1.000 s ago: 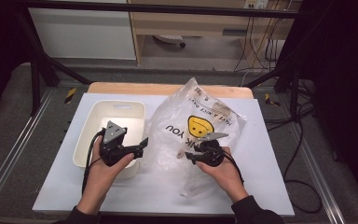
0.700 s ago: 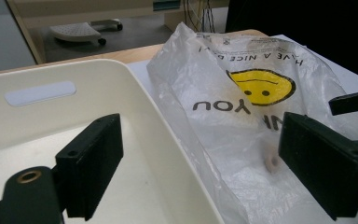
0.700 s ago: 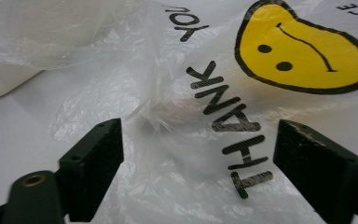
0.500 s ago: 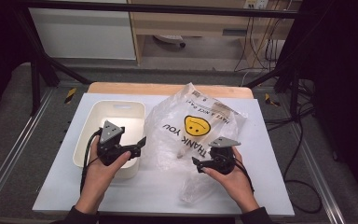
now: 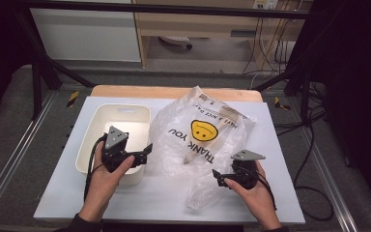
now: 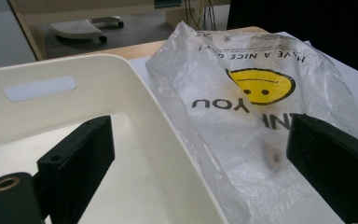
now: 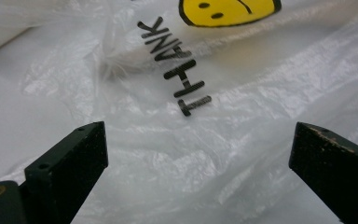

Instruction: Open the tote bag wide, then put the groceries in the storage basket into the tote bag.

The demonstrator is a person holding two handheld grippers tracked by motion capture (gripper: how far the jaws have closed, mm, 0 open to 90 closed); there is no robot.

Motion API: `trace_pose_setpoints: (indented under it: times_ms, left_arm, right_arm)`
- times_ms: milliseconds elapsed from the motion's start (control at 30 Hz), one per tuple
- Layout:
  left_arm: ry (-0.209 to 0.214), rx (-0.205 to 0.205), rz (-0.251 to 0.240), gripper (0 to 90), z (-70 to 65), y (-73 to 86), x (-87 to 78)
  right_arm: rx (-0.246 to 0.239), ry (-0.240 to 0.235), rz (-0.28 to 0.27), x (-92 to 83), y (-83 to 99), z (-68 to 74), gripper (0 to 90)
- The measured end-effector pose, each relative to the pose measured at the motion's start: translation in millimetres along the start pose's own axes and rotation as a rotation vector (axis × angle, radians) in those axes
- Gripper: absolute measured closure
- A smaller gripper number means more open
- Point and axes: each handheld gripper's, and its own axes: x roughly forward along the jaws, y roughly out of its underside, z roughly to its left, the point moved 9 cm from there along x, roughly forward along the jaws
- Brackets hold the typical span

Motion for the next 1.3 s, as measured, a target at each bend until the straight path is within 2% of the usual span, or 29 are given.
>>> trace_pose_setpoints:
  times_ms: [267, 367, 467, 767, 900, 1000, 1100, 1233, 1300]
  left_arm:
    - [0.000, 0.008, 0.007, 7.3, -2.7, 1.3, 0.1]
    - [0.000, 0.010, 0.014, 7.4, -3.6, 2.6, 0.7]
    - [0.001, 0.018, 0.018, 7.4, -5.3, 2.9, 1.1]
    - [0.006, 0.032, 0.014, 7.6, -10.2, 1.3, 0.8]
    - [0.005, 0.043, 0.017, 7.7, -11.1, 1.5, 0.4]
    - [0.009, 0.036, 0.013, 7.8, -11.8, 0.7, 0.0]
    - [0.006, 0.037, 0.014, 7.8, -10.9, 0.6, -0.5]
    - [0.005, 0.039, 0.014, 8.0, -10.6, 0.1, -1.0]
    - [0.005, 0.037, 0.012, 8.0, -10.8, -0.3, -1.0]
  right_arm:
    - [0.061, 0.048, 0.045, 2.5, 13.6, -17.9, 5.4]
    - [0.066, 0.053, 0.071, 5.2, 19.0, -21.5, 5.6]
    - [0.070, 0.059, 0.074, 6.0, 20.1, -24.1, 5.6]
    - [0.073, 0.047, 0.068, 7.4, 18.7, -20.5, 6.0]
    - [0.074, 0.065, 0.101, 11.1, 25.1, -20.5, 5.9]
    - [0.085, 0.078, 0.127, 13.1, 29.8, -20.2, 5.9]
    - [0.090, 0.075, 0.155, 17.4, 35.2, -17.5, 5.8]
    - [0.046, 0.084, 0.159, 20.3, 36.7, -9.8, 7.5]
    - [0.009, 0.102, 0.165, 20.8, 37.1, -6.1, 13.7]
